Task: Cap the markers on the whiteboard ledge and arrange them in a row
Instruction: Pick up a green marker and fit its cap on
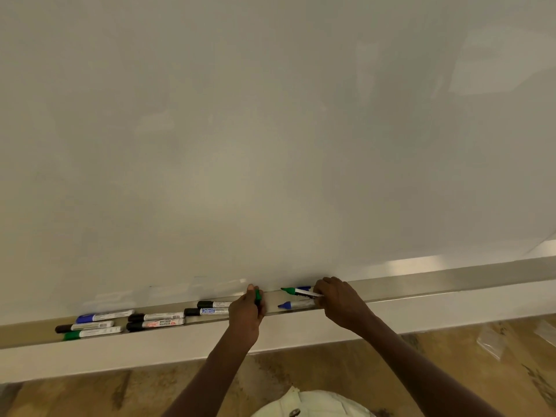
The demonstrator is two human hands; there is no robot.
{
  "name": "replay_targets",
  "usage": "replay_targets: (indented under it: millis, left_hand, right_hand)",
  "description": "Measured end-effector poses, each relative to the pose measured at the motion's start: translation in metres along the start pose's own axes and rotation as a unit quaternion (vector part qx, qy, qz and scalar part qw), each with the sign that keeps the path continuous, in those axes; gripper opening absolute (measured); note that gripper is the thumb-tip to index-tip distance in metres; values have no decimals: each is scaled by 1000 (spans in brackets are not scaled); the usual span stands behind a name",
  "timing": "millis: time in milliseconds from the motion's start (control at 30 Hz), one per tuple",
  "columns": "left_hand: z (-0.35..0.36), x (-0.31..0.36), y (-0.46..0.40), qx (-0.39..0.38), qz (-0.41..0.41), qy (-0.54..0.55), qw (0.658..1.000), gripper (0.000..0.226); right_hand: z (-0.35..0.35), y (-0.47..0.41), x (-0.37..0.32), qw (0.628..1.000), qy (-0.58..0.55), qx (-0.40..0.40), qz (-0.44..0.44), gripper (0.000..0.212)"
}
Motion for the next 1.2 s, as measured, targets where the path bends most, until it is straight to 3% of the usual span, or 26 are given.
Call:
replay_targets:
  millis: [133,267,800,1033,1200]
  left_hand:
    - [-4,-2,5,-73,-48,64,994,26]
    - [-9,-5,6,-92,-53,70,992,30]
    - [-13,-8,4,-78,-33,56,995,26]
    - [-13,-4,7,-21,8,56,998,19]
    - [-12,1,9,-14,7,88,996,29]
  right_hand:
    - [-1,-1,-17,999,-40,30,-1,4]
    - [-3,-2,-35,998,-44,46,-29,6]
    - [-1,-3,-55,997,-32,58,-49,9]
    - [0,-3,-71,993,-29,81,-75,7]
    - [8,-9,-80,994,-37,66,-82,22]
Point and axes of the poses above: each hand's wrist, its own y-axis away from the middle knuckle, its own z-axis out of the palm, x = y × z, the point moved 5 cm from there along -y, towards the middle knuckle, and after that the axes turned 9 degrees about -z, right-handed, at the moved point
